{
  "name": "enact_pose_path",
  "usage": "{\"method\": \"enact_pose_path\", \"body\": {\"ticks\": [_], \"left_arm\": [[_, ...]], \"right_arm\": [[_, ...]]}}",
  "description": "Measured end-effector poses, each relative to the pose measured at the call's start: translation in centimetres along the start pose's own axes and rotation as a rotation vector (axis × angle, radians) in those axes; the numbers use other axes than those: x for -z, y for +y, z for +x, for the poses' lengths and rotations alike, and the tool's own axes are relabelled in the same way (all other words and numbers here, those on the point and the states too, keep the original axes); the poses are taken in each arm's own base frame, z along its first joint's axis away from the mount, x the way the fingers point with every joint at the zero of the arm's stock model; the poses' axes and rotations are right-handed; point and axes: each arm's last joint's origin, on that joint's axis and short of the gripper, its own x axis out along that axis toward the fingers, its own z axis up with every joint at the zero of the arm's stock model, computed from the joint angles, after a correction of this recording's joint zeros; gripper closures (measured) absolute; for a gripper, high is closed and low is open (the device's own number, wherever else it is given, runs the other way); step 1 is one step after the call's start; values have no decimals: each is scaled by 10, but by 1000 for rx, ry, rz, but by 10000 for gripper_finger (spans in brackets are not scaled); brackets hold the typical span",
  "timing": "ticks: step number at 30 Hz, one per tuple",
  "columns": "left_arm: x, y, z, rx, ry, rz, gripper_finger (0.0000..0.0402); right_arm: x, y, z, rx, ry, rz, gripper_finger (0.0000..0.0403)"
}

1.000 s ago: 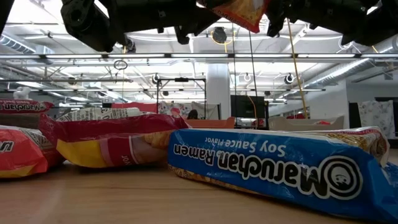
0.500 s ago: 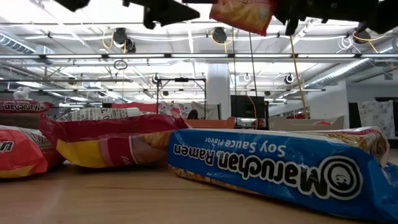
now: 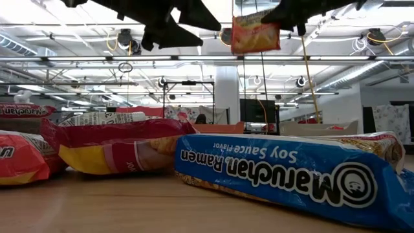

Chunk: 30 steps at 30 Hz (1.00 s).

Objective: Sort Maruchan noodles
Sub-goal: Put the top orange noodle pack into the gray bin

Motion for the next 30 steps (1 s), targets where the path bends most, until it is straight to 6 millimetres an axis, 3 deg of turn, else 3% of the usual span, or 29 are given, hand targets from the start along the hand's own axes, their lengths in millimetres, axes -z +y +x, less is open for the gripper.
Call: {"method": "enact_pose_path", "body": {"ticks": [4, 15, 24, 30], "left_arm": [[4, -6, -5, 33, 25, 1, 105], [6, -23, -22, 105, 17, 23, 105], [7, -26, -25, 119, 18, 29, 105], [7, -28, -28, 127, 20, 20, 105]], "right_arm": [[-5, -26, 10, 51, 66, 60, 278], [4, -99, 28, 140, 269, 279, 278], [0, -139, 10, 166, 306, 358, 278], [5, -147, 1, 143, 339, 390, 277]]}}
